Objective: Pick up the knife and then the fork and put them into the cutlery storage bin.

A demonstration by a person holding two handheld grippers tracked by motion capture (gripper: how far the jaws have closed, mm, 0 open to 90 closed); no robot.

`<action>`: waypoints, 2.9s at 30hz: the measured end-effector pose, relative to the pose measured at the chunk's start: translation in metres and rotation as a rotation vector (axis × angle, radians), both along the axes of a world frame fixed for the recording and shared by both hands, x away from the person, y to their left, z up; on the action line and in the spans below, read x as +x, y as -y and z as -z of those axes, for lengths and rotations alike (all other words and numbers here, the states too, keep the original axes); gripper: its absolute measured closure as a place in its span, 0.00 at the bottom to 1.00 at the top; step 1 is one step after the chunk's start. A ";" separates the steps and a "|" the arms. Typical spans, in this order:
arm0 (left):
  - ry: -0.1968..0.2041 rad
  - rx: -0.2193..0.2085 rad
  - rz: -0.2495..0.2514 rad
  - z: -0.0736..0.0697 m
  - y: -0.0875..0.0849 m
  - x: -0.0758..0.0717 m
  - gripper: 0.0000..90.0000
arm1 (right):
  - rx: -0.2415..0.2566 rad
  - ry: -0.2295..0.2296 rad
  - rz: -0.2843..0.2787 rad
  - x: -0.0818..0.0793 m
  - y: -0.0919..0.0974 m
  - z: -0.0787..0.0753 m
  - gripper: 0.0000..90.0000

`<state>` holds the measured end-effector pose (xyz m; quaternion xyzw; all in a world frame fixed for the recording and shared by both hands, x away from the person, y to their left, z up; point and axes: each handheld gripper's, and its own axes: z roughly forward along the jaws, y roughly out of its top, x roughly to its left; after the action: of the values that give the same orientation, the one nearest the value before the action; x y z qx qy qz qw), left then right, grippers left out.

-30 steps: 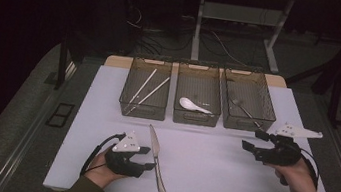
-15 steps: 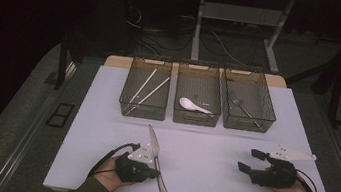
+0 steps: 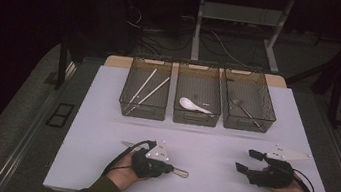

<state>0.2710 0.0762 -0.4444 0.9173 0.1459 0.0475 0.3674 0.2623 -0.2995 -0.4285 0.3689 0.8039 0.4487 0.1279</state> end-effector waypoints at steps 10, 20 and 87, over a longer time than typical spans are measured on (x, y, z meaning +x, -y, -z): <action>0.010 -0.005 -0.012 0.001 0.019 0.017 0.99 | -0.007 -0.004 -0.013 0.000 -0.001 0.001 0.30; 0.026 -0.081 -0.060 -0.017 -0.001 0.020 0.85 | -0.005 0.002 -0.022 -0.001 0.000 0.000 0.30; -0.044 -0.028 0.101 -0.031 -0.010 0.007 0.88 | -0.061 -0.015 -0.270 -0.003 -0.028 -0.024 0.17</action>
<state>0.2781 0.0866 -0.4133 0.9191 0.1083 0.0067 0.3787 0.2597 -0.2711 -0.4048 0.2566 0.8605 0.4343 0.0718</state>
